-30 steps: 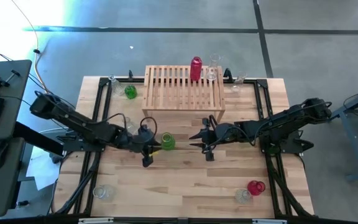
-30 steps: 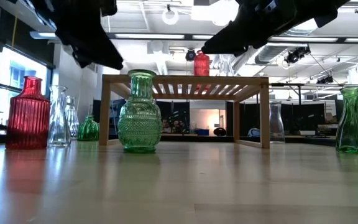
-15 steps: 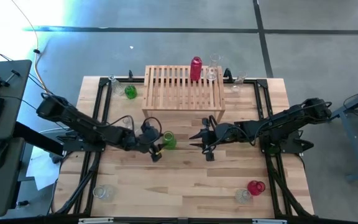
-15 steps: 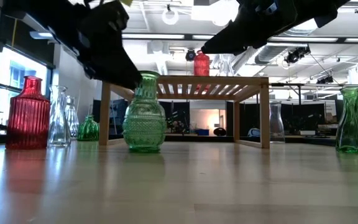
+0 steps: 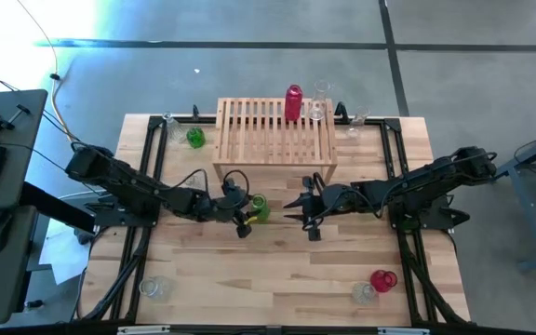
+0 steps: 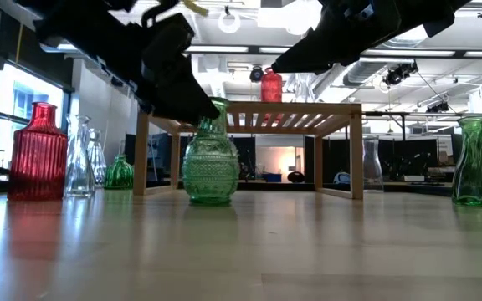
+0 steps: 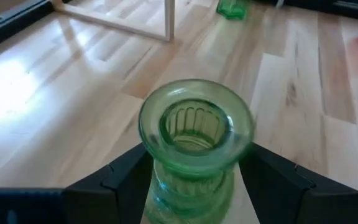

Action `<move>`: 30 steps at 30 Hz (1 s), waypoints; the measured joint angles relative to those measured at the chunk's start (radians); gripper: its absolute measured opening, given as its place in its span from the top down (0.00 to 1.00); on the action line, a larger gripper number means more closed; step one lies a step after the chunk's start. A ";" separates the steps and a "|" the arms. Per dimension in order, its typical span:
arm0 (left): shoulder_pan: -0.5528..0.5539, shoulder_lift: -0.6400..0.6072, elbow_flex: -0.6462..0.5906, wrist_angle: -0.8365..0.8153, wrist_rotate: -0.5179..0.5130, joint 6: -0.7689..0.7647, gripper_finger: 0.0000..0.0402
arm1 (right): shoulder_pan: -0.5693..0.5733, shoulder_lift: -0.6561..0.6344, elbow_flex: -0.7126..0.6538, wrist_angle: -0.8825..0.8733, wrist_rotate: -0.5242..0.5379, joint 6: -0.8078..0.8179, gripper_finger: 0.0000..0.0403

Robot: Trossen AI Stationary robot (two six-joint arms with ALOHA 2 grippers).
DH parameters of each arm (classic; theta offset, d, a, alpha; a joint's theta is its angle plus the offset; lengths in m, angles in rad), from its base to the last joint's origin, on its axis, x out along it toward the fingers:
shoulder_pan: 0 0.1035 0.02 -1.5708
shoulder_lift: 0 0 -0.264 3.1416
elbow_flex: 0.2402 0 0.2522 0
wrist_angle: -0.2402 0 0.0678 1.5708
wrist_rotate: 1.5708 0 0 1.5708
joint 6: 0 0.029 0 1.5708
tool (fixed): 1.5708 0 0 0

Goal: Sort vases onto shelf
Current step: Put the green vase on the shelf

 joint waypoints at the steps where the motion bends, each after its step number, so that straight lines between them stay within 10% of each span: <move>1: 0.006 0.014 0.000 0.022 0.001 0.013 0.44 | 0.000 0.000 0.000 0.000 0.000 0.000 0.77; 16: 0.041 0.060 0.000 0.202 0.022 0.104 0.63 | 0.000 0.000 0.000 -0.002 0.000 0.001 0.77; 30: 0.044 -0.288 0.101 0.015 0.033 0.203 0.63 | 0.000 0.000 0.000 -0.005 0.000 0.006 0.77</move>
